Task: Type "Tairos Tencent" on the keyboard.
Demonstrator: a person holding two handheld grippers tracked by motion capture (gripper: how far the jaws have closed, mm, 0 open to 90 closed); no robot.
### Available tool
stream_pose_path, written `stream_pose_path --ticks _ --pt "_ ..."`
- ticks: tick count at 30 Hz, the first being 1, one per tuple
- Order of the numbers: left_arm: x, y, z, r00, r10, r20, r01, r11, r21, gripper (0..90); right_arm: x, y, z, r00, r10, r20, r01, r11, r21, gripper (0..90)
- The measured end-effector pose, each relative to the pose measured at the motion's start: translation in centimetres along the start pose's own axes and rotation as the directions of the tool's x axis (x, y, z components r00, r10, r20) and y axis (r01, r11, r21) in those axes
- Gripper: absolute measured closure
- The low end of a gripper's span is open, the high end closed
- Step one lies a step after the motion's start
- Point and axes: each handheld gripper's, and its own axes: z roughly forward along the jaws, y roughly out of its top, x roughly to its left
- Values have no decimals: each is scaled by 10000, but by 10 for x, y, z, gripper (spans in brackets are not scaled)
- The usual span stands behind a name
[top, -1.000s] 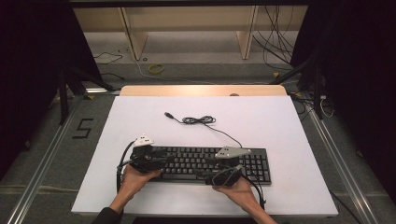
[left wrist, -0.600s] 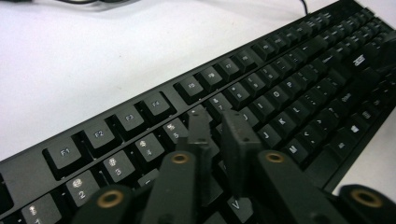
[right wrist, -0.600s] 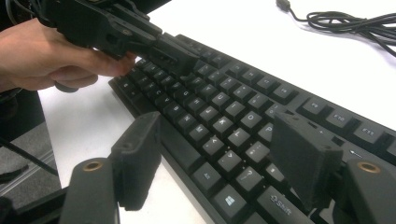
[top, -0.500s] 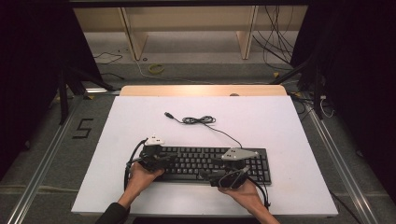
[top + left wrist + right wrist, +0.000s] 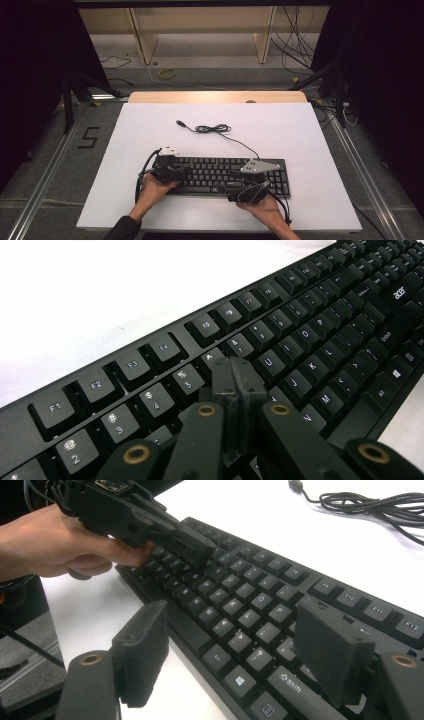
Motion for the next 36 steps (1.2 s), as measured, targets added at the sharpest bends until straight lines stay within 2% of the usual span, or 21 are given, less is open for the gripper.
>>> stream_pose_path --ticks 36 --pt "-3 -3 4 9999 110 -82 -108 9998 177 892 2 -1 -1 10000 -30 0 30 10000 37 313"
